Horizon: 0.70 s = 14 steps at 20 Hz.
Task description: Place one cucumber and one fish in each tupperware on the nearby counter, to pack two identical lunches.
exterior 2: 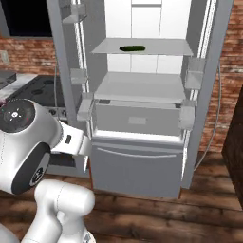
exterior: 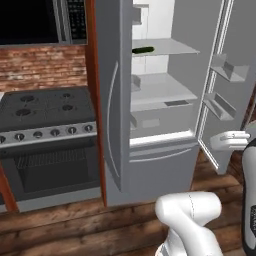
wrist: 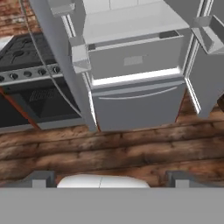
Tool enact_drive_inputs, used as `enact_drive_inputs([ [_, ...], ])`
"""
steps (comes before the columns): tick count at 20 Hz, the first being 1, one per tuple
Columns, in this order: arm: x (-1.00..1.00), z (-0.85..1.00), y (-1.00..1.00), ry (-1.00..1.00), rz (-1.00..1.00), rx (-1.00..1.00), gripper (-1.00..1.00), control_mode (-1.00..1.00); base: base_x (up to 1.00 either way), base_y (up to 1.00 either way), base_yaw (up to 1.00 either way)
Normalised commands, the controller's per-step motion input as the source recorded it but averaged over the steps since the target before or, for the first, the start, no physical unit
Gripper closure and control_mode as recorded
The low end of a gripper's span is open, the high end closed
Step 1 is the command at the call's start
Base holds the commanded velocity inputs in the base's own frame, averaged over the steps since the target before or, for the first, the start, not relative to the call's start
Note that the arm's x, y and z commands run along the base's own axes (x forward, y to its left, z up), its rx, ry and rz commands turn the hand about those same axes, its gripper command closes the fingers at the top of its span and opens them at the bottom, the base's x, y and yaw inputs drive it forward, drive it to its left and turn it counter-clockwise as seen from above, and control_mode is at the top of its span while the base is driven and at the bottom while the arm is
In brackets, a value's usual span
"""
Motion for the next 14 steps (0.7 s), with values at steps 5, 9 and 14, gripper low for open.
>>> enact_drive_inputs([
  [5,0.0,0.0,0.0,0.0,0.0,0.0,-1.0,1.0,0.23,-0.75,0.0],
  [9,0.0,0.0,0.0,0.0,0.0,0.0,-1.0,1.0,0.36,-0.32,0.0],
  [14,0.0,0.0,0.0,0.0,0.0,0.0,-1.0,1.0,0.35,-0.11,0.0],
])
